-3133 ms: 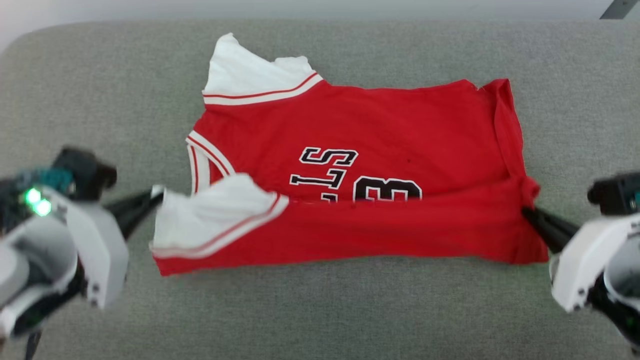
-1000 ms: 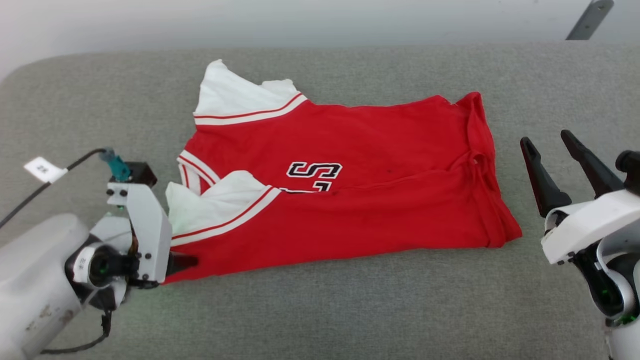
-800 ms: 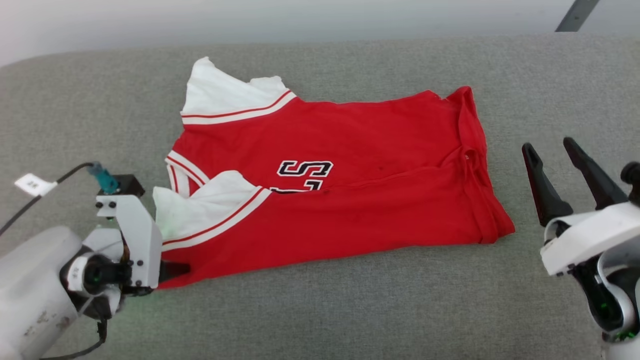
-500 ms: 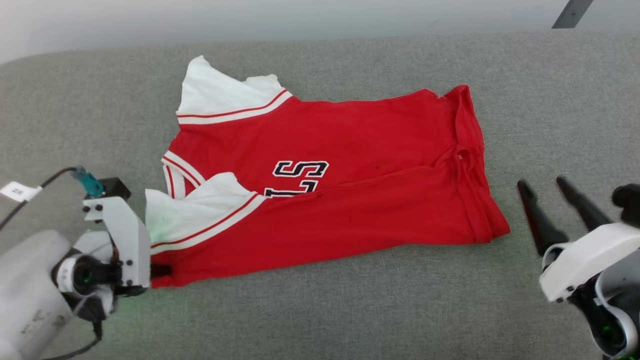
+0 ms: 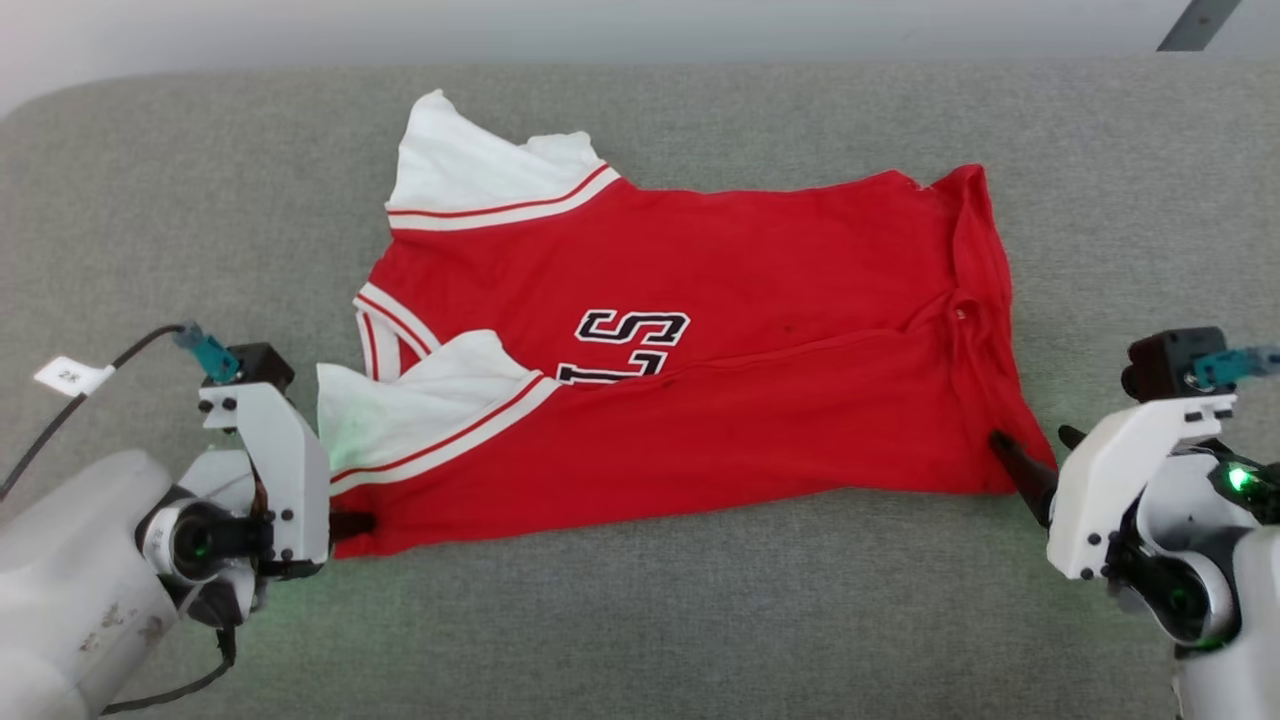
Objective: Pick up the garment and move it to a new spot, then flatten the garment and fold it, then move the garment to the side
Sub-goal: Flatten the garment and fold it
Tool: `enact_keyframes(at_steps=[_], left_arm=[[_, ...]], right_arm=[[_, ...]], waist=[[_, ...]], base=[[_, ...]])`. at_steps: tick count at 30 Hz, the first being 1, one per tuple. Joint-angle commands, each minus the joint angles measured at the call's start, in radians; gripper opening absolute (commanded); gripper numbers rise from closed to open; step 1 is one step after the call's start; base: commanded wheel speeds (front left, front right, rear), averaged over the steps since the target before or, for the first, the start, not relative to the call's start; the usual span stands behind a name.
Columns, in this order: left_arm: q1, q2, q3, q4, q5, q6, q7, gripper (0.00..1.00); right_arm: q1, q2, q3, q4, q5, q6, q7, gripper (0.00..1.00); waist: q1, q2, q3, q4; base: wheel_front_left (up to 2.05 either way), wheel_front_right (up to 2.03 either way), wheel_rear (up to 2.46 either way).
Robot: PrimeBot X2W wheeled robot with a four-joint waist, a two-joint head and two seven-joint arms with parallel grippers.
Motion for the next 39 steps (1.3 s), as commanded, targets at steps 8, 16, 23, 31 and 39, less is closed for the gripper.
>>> enact_keyframes(at_steps=[8,16,23,31,39], left_arm=[[0.064,-0.094,-0.056,0.024,0.023,-0.024,0.006,0.0],[0.053,-0.076,-0.053,0.03,0.039,-0.053,-0.01,0.0],[0.051,-0.002,-0.047,-0.039,0.041,-0.036,0.014,0.0],[0.085,0.122,-0.051,-0.237,0.04,0.047,0.039,0.0],[0.119,0.229,-0.047,-0.458,0.039,0.15,0.029,0.0]], right_arm=[[-0.086,0.021,0.028,0.186,-0.03,-0.001,0.058,0.44],[-0.099,-0.012,0.04,0.222,-0.01,-0.002,0.066,0.0],[-0.051,-0.062,0.021,0.124,0.042,-0.002,0.089,0.0],[0.064,-0.094,-0.016,-0.053,0.066,-0.002,0.165,0.0],[0.201,-0.071,-0.063,-0.196,0.077,-0.002,0.254,0.0]], waist=[[0.0,-0.0001,0.026,0.023],[0.0,-0.0001,0.025,0.031],[0.0,-0.0001,0.014,0.029],[0.0,-0.0001,0.002,0.026],[0.0,-0.0001,0.005,0.031]], base=[[0.0,0.0,0.0],[0.0,0.0,0.0],[0.0,0.0,0.0],[0.0,0.0,0.0],[0.0,0.0,0.0]])
